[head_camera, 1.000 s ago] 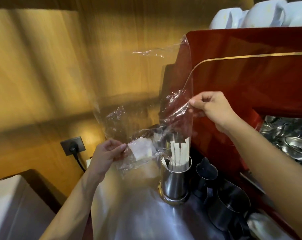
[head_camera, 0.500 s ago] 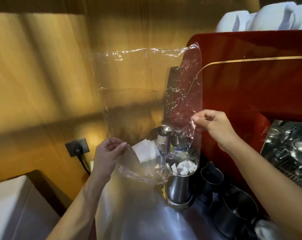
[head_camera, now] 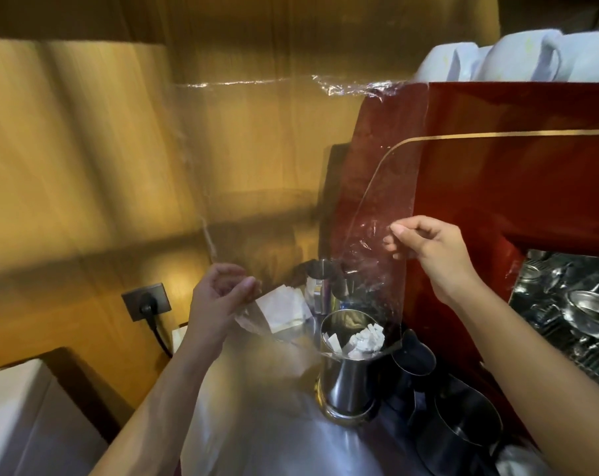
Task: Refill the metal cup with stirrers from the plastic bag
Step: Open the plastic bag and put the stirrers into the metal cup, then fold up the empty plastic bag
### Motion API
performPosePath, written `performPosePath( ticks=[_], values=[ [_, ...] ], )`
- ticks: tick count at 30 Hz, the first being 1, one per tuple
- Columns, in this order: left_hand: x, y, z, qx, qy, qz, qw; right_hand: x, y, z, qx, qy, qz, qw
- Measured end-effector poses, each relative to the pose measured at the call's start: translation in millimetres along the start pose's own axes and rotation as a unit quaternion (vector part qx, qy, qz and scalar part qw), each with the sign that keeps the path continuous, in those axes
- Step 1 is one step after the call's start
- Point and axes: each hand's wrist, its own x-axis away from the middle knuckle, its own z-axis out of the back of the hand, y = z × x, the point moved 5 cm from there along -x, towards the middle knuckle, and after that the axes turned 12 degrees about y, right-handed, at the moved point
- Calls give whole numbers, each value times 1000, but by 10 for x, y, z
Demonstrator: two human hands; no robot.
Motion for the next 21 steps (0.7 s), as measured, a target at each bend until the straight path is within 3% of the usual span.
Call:
performPosePath(
  ticks=[10, 15, 17, 21],
  values=[
    [-57, 389, 179, -43, 26, -99, 994, -56, -91, -90, -45, -13, -24, 999],
    [-64, 569, 334, -45, 71, -112, 990, 24, -71, -247, -65, -80, -49, 993],
    [-40, 564, 424, -49, 70, -78, 993, 80, -21, -319, -80, -91, -62, 991],
    [126, 345, 624, -56, -13, 53, 997, 197, 135, -448, -65, -85, -79, 991]
  ],
)
